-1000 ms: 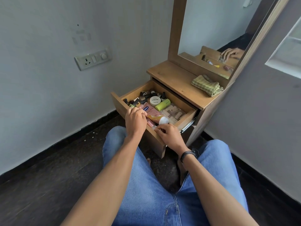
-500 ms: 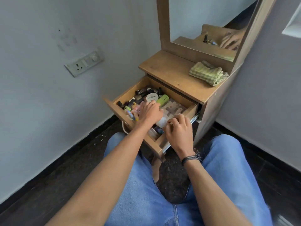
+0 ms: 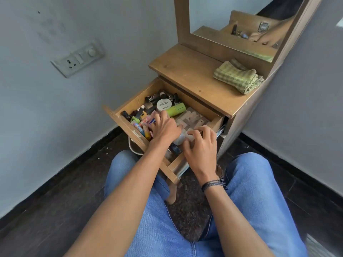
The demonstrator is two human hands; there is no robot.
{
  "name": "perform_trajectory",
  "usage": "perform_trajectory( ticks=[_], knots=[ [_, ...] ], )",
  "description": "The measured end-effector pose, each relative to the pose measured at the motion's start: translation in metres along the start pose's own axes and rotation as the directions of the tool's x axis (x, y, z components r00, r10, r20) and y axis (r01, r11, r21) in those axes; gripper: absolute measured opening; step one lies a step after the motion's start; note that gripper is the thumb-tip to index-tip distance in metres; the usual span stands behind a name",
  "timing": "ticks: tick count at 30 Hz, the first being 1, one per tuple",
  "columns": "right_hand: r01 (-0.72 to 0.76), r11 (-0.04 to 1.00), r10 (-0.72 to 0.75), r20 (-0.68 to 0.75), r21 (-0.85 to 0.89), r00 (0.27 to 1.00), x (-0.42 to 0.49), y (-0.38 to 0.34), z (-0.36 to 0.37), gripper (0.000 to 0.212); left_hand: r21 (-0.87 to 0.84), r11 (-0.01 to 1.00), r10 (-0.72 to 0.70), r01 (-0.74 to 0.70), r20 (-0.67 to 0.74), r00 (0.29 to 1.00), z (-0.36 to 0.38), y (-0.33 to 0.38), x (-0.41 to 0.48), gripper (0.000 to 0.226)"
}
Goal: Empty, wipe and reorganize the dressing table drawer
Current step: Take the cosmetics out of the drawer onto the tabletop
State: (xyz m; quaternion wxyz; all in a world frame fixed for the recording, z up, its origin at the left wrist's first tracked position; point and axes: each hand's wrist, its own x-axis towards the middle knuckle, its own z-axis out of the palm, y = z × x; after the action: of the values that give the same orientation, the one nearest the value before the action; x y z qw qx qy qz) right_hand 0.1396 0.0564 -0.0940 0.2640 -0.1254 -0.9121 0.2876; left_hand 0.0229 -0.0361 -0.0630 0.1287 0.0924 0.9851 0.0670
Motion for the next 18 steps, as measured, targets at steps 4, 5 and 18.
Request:
perform_trajectory(
  ticks=[4,5,18],
  knots=[
    [-0.005,1.000,0.005,-0.013,0.005,1.000,-0.001,-0.002,-0.001,0.015,-0.032,0.999,0.007,-0.007,0.013,1.000,-0.001,-0.002,0.002,0.040],
    [-0.007,1.000,0.007,-0.013,0.008,1.000,-0.001,-0.002,-0.001,0.015,-0.039,0.999,0.012,-0.012,0.013,1.000,-0.001,-0.002,0.003,0.041],
    [-0.098,0.989,0.095,0.035,0.110,0.995,-0.002,-0.004,-0.002,0.016,-0.440,0.898,-0.046,0.004,-0.085,0.995,-0.014,0.000,-0.004,0.035]
  ],
)
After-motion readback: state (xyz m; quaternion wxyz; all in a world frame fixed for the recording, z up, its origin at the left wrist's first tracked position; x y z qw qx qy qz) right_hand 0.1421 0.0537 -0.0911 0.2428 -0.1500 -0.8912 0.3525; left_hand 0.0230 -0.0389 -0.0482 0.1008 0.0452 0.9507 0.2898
